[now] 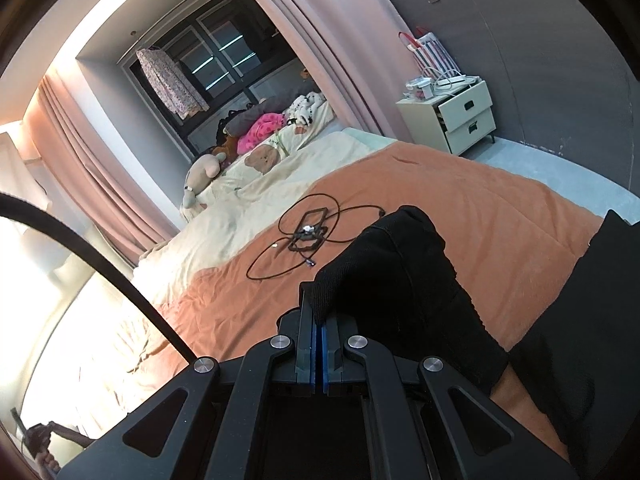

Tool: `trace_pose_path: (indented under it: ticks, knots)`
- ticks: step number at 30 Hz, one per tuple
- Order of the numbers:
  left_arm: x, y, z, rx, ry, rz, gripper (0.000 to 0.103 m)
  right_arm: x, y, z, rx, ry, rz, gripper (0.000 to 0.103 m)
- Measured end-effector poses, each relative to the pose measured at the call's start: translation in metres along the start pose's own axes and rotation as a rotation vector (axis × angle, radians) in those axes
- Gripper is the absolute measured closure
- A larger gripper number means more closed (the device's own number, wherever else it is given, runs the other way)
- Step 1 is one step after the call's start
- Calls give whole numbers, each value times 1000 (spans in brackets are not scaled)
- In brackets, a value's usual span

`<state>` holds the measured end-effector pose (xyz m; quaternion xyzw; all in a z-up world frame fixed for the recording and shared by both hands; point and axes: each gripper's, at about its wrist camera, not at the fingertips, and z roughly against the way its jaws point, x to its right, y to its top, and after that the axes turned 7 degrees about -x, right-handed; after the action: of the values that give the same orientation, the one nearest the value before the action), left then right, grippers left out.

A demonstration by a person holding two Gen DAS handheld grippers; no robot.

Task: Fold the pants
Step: 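Lift the trouser leg hems with both grippers and carry them toward the waistband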

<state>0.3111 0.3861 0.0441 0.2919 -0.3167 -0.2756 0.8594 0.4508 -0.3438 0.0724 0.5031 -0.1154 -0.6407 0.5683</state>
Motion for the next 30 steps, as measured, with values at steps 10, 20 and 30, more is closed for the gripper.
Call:
trace_pose_path:
  ticks: [10, 20, 30]
  knots:
    - [-14, -10, 19, -16, 5, 7, 101, 2, 2, 15, -4, 4, 1, 103]
    - [-21, -12, -55, -91, 69, 29, 101, -5, 10, -10, -22, -37, 33, 103]
    - [-4, 1, -145, -161, 136, -1, 101, -15, 25, -73, -53, -104, 52, 103]
